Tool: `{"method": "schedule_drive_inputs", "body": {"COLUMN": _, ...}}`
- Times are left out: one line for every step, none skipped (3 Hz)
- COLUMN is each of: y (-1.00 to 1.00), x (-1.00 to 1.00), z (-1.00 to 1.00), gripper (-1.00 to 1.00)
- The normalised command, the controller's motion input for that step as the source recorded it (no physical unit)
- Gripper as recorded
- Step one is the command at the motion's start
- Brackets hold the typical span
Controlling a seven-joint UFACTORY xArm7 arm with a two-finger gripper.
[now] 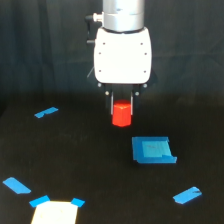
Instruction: Pick up the red object from the table
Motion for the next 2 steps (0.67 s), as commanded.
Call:
{"method": "schedule_drive_inputs", "body": {"y": -0.97, "x": -0.53, "z": 0.27, "gripper": -1.0}}
{"method": "schedule_drive_inputs", "body": {"y": -1.0, "x": -0.69, "z": 0.83, "gripper": -1.0}}
